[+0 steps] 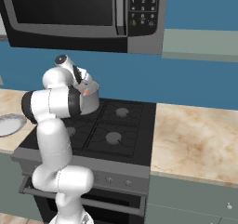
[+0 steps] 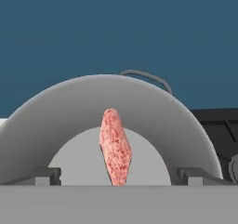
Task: Retrieve the frozen meat and place it in the pot on a burner. Then turn the burner on.
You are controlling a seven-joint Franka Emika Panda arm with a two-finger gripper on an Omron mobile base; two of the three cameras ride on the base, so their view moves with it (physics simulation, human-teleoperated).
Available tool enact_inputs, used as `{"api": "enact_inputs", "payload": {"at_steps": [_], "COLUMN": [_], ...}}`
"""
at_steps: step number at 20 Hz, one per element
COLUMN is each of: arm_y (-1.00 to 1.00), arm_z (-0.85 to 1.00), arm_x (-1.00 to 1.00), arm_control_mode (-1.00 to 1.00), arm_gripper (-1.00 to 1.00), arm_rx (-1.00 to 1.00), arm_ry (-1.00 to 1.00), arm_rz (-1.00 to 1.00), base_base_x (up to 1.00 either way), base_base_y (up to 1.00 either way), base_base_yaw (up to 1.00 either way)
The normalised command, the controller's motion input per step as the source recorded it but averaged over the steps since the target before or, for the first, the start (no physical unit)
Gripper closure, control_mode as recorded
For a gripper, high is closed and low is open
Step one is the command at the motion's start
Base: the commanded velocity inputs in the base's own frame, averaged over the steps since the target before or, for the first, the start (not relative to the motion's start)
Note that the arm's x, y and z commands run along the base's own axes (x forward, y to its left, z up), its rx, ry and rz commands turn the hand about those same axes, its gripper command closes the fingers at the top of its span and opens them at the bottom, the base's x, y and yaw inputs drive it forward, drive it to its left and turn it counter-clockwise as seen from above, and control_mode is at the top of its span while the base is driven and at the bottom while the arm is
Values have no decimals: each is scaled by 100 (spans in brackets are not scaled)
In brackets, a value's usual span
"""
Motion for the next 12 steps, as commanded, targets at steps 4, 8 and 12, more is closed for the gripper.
{"api": "enact_inputs", "payload": {"at_steps": [4,8,12], "arm_y": [0,0,0], "arm_z": [0,19,59], "arm_x": [-42,-46,-63], "arm_control_mode": [-100,-100,-100], "arm_gripper": [-100,-100,-100], "arm_rx": [0,0,3], "arm_ry": [-8,-5,-8], "arm_rz": [0,0,0], "base_base_x": [0,0,0], "base_base_y": [0,0,0], "base_base_yaw": [0,0,0]}}
